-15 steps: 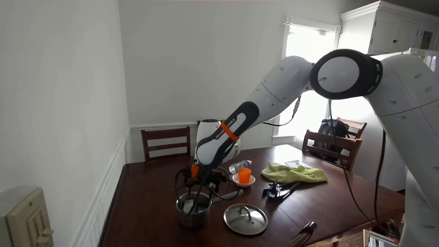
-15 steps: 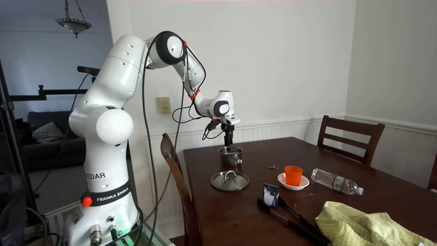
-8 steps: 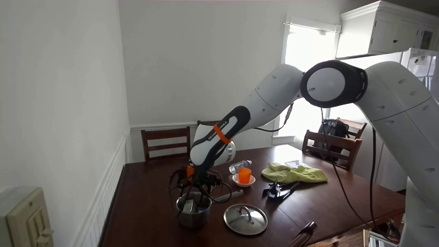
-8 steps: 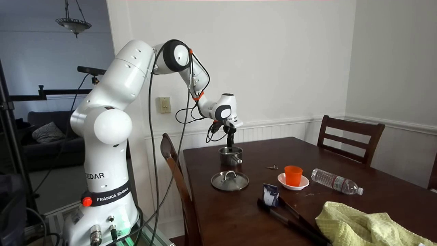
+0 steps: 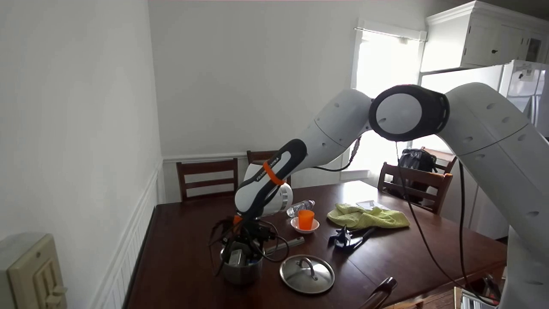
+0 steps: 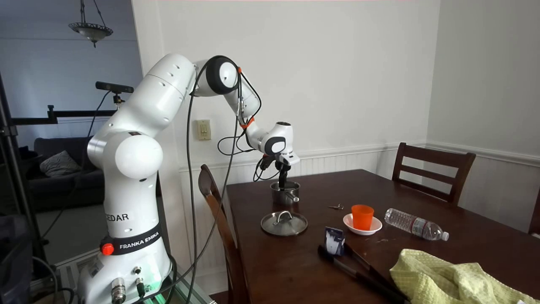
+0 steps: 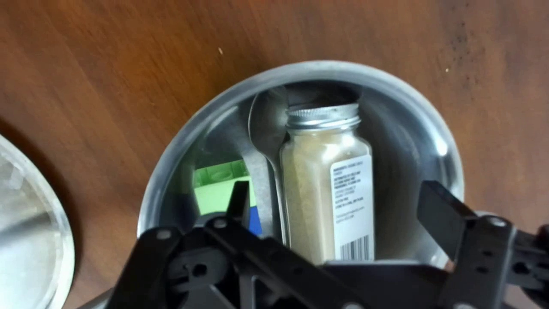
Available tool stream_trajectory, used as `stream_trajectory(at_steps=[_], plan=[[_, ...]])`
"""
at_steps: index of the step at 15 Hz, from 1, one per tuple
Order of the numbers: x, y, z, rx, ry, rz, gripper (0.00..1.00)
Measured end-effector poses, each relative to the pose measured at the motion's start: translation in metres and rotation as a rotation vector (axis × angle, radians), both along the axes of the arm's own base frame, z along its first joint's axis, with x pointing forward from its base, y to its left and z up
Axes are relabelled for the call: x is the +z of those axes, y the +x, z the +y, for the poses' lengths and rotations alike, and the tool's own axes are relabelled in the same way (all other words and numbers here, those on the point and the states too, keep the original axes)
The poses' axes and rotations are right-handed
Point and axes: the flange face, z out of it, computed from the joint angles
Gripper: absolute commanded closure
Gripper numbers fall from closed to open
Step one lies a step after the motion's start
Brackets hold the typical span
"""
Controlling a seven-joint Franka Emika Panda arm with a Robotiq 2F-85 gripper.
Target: Pick up the spice bottle from the silver pot and put it on the table
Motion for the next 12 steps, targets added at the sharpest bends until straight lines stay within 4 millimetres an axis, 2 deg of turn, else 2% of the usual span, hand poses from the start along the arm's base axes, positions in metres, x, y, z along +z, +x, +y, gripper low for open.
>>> stream_trajectory(at_steps=[2, 6, 7, 12], plan=[[-0.002, 0.000, -0.003, -0.009, 0.012, 0.003, 0.00], [-0.005, 0.000, -0.009, -0.014, 0.022, 0.004, 0.09], [-0.007, -0.001, -0.010, -0.014, 0.022, 0.007, 0.07], [-0.017, 0.002, -0.007, -0.012, 0.023, 0.011, 0.13]])
